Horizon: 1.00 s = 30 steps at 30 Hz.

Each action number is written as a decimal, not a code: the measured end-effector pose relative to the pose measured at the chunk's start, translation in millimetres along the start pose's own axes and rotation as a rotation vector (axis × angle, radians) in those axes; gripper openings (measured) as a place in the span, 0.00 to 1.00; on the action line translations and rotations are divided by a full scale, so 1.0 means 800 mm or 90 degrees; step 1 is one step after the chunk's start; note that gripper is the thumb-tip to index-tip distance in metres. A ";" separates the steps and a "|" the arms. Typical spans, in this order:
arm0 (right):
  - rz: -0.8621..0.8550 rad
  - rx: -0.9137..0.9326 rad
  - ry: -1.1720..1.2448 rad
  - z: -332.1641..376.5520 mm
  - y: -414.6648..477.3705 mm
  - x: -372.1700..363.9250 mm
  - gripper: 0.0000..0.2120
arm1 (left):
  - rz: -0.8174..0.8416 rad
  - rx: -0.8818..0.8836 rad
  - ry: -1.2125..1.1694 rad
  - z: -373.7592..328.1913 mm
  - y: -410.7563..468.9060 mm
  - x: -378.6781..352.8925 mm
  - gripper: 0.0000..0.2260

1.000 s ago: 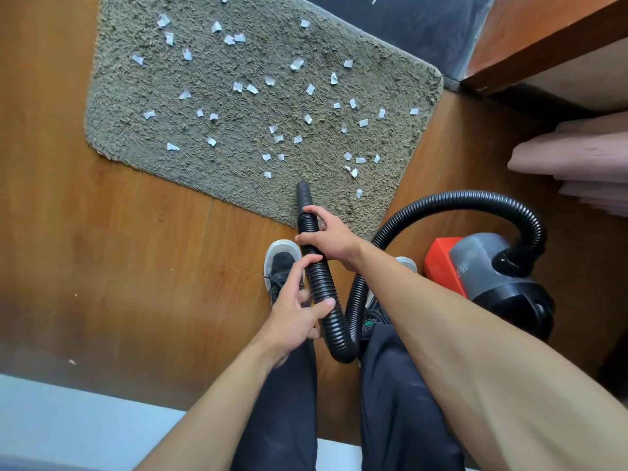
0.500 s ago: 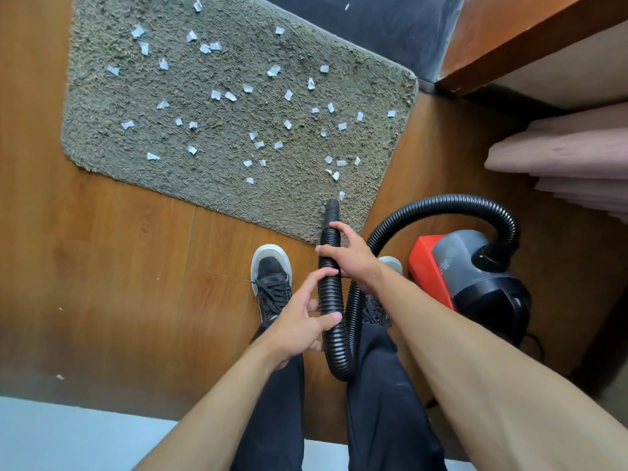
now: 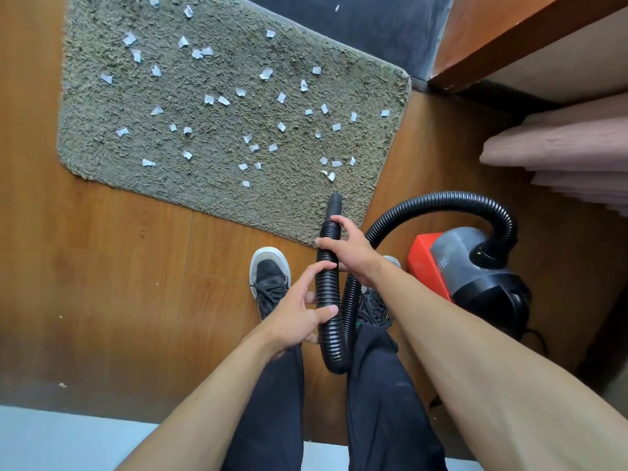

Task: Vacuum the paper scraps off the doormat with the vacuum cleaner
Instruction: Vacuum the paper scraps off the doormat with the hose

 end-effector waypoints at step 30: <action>-0.004 0.060 -0.014 0.057 0.019 -0.021 0.27 | -0.010 -0.022 -0.027 -0.027 0.016 0.037 0.27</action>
Point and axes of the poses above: each hand's wrist, its own y-axis towards the middle knuckle, its own x-axis out of the back of the hand, z = x × y, the point moved 8 cm from there along y, towards the middle knuckle, and after that the axes turned 5 degrees about -y, right-handed, at the moved point
